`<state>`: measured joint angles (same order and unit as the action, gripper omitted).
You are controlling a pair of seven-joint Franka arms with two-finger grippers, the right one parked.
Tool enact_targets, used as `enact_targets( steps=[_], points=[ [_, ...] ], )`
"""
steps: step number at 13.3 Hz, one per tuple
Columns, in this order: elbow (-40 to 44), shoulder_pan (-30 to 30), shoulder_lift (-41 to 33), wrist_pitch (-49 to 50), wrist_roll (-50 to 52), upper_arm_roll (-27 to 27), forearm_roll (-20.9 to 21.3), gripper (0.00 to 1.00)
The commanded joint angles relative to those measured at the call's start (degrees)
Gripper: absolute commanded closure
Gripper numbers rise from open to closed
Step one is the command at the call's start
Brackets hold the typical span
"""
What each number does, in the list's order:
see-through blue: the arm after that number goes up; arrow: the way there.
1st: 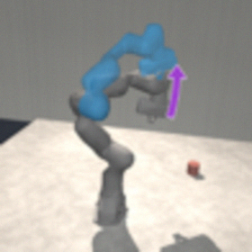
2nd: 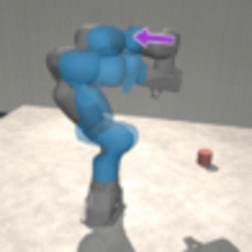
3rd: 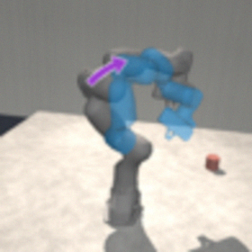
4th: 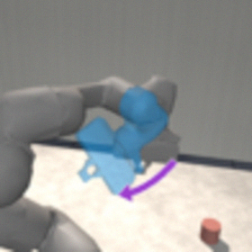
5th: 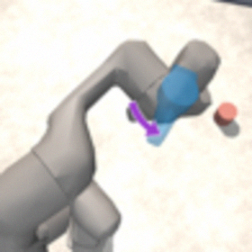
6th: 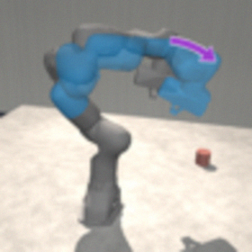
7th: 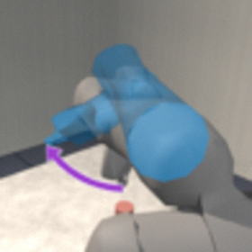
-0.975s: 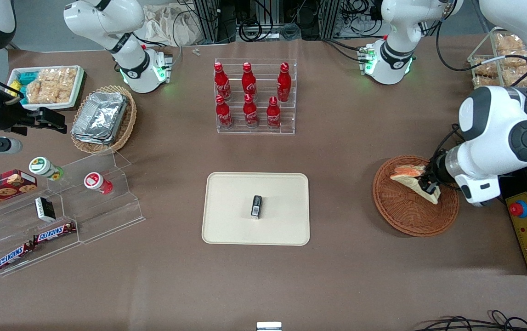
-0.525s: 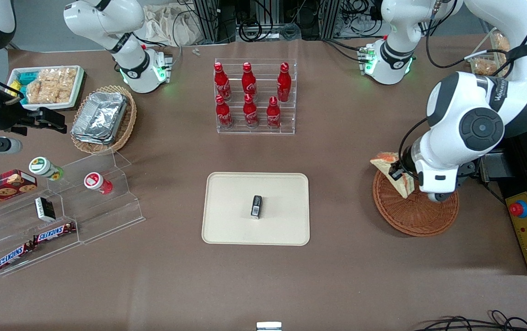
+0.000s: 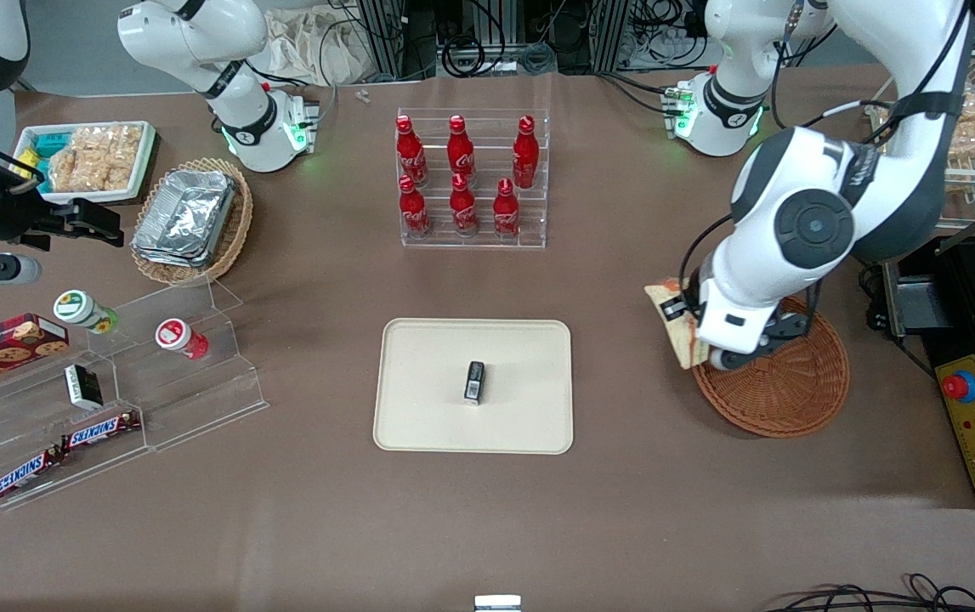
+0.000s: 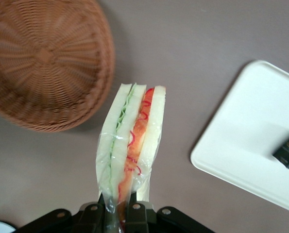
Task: Place sandwich from basket to tray
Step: 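Lift the sandwich out of the basket with the left gripper, then carry the sandwich over the cream tray beside the black box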
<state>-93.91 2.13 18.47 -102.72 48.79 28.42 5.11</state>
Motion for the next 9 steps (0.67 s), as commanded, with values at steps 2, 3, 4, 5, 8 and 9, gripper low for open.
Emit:
enact_targets(
  steps=[2, 3, 4, 5, 8, 9],
  points=[
    [6.89, -8.53, 7.71, -1.85, 2.61, 0.14, 7.80, 1.00],
    [6.90, -9.24, 8.94, -4.83, 3.23, 0.14, 8.51, 1.00],
    [6.90, -10.21, 10.61, -7.82, 3.15, 0.14, 9.82, 1.00],
    [6.90, -11.00, 12.19, -10.72, 2.72, 0.14, 10.79, 1.00],
    [6.99, -13.90, 16.59, -17.06, 2.62, 0.06, 13.42, 1.00],
    [6.99, -14.17, 18.08, -18.21, 3.15, 0.06, 14.83, 1.00]
  ],
)
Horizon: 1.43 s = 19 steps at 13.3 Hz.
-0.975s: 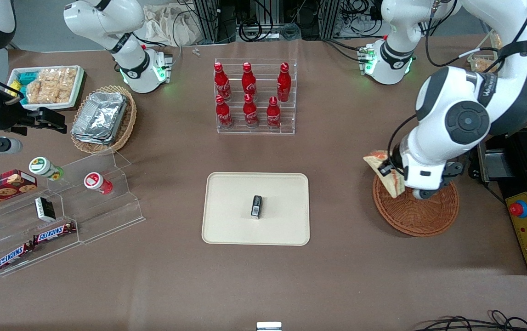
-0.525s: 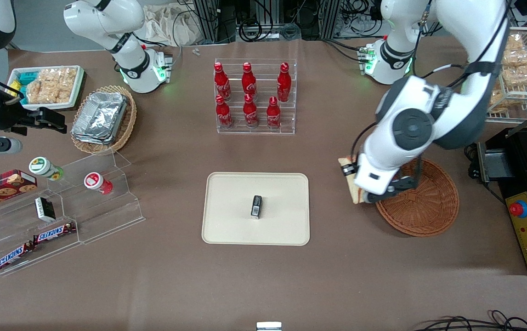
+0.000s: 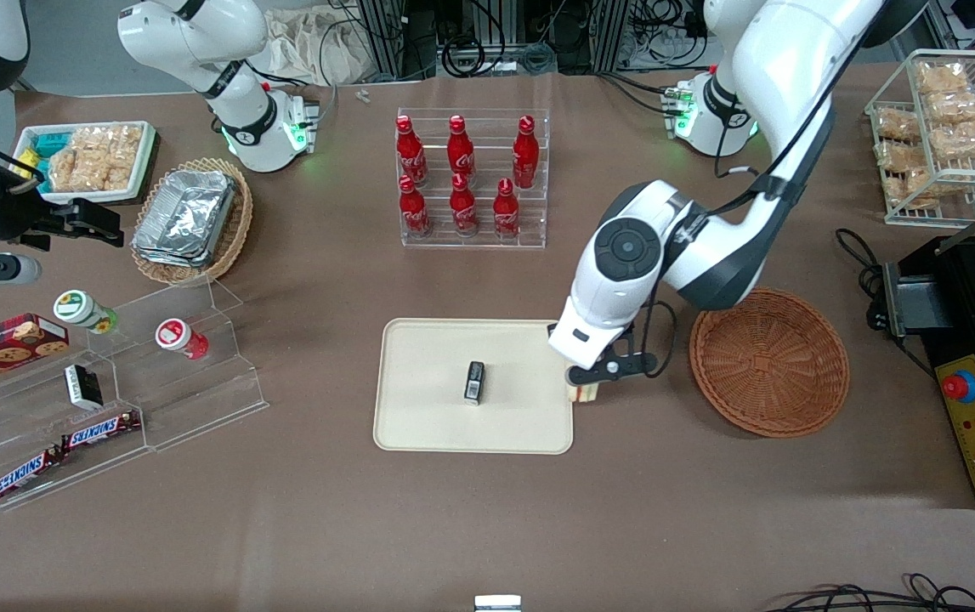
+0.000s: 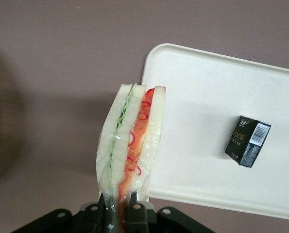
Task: Place sandwich from basket to tray
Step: 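Carry the sandwich over the cream tray beside the black box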
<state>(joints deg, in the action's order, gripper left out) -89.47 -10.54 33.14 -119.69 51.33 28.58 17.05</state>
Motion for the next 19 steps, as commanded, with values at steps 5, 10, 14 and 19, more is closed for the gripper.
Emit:
enact_targets(
  steps=[5, 10, 14, 19],
  points=[
    [4.65, -3.35, 10.18, -5.99, -0.08, -0.19, 3.34, 1.00],
    [4.74, -3.35, 11.95, -5.99, -0.09, -0.37, 3.61, 1.00],
    [5.44, -3.26, 12.92, -5.91, 0.79, -0.28, 4.75, 0.43],
    [5.44, -2.82, 12.31, -5.64, 3.07, -0.28, 4.84, 0.01]
  ],
)
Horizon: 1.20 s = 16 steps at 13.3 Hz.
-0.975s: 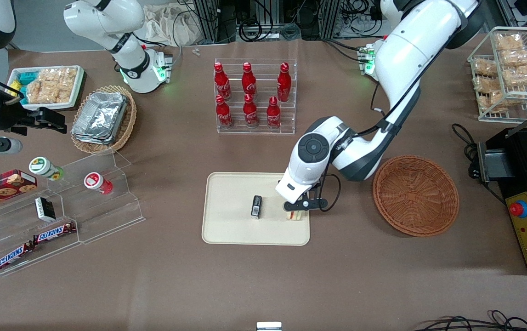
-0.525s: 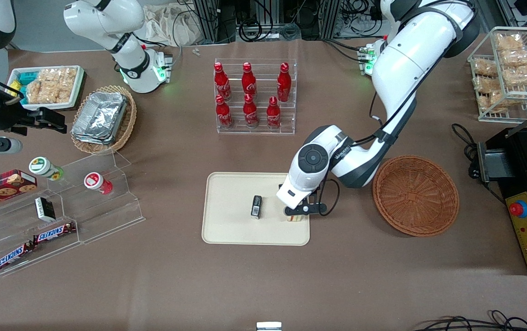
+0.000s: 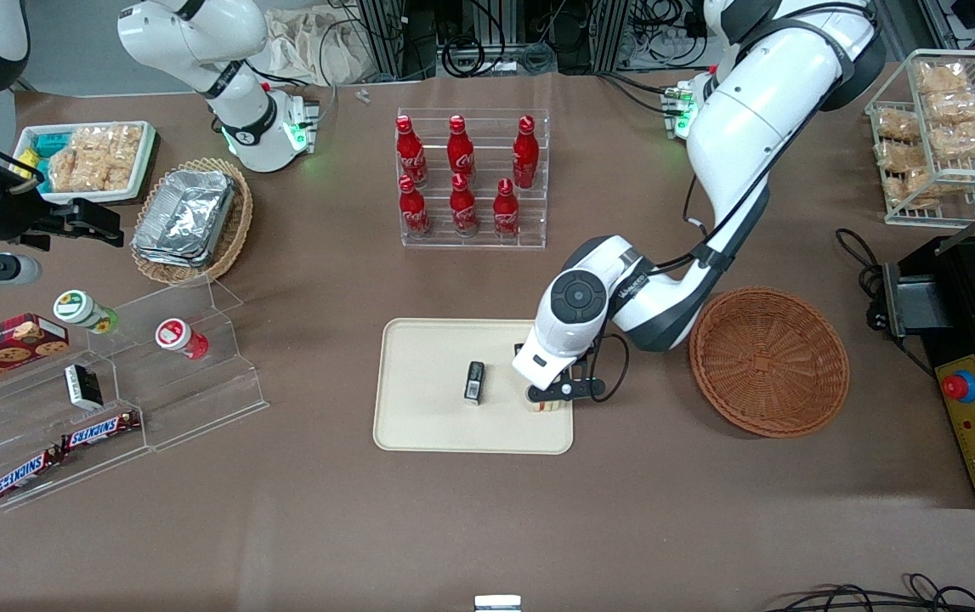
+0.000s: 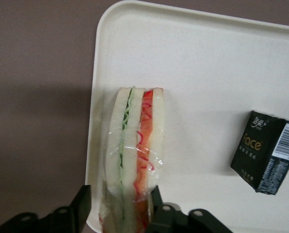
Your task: Place sandwich from basket to tray
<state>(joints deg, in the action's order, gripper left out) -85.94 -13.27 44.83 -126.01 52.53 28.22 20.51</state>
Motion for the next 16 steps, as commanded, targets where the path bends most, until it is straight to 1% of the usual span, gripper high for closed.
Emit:
enact_targets(
  steps=[1, 2, 4, 6, 10, 13, 16],
  points=[
    [1.92, 0.08, 0.00, 1.20, 1.96, 0.08, 0.94, 0.01],
    [1.92, 0.08, -1.14, 2.43, 1.96, 0.08, 0.76, 0.01],
    [2.00, 1.83, -4.21, 8.38, 1.52, 0.34, 0.07, 0.01],
    [1.83, 3.24, -8.51, 13.57, -0.58, 0.34, -2.04, 0.01],
    [1.30, 8.42, -16.60, 24.56, -9.71, 0.34, -6.96, 0.01],
    [1.30, 13.78, -21.87, 31.42, -18.66, 0.34, -10.21, 0.01],
    [1.30, 18.35, -25.40, 35.30, -27.37, 0.25, -10.84, 0.01]
  ],
)
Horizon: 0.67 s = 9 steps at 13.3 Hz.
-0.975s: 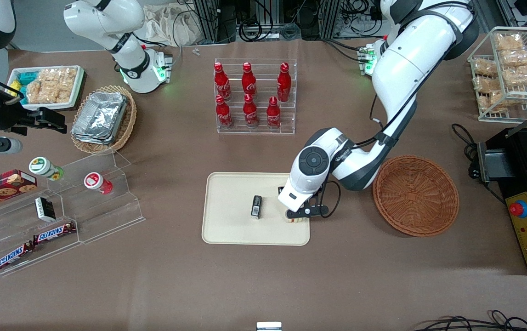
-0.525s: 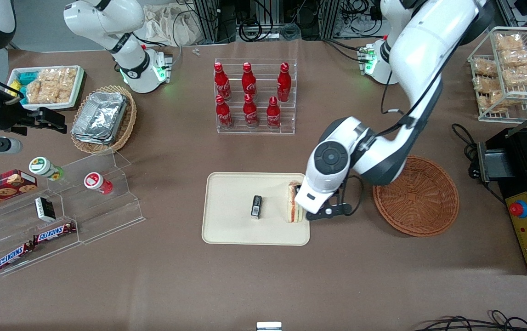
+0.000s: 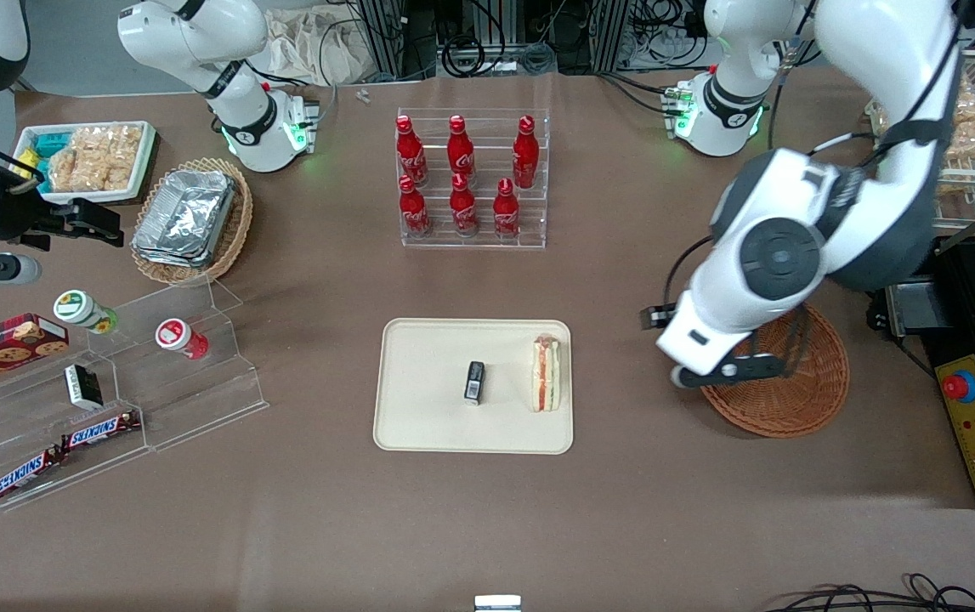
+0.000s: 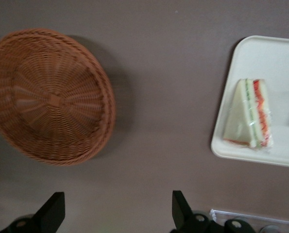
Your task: Place sandwich from basket to tray
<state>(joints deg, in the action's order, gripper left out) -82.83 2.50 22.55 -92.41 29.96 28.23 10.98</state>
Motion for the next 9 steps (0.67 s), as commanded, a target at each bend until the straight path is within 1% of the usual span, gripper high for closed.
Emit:
enact_targets(
  steps=[1, 3, 5, 6, 9],
  points=[
    [-1.81, 4.08, -4.17, 2.49, -7.17, 0.24, -1.32, 0.01],
    [-1.37, 6.72, -7.24, 5.99, -10.87, 0.16, -1.40, 0.01],
    [-1.37, 8.22, -9.62, 7.50, -11.33, 0.07, -0.97, 0.01],
    [-1.37, 8.48, -9.98, 7.86, -11.33, -0.02, -0.36, 0.01],
    [-1.37, 9.98, -10.07, 8.21, -10.19, 0.07, -0.35, 0.01]
  ],
)
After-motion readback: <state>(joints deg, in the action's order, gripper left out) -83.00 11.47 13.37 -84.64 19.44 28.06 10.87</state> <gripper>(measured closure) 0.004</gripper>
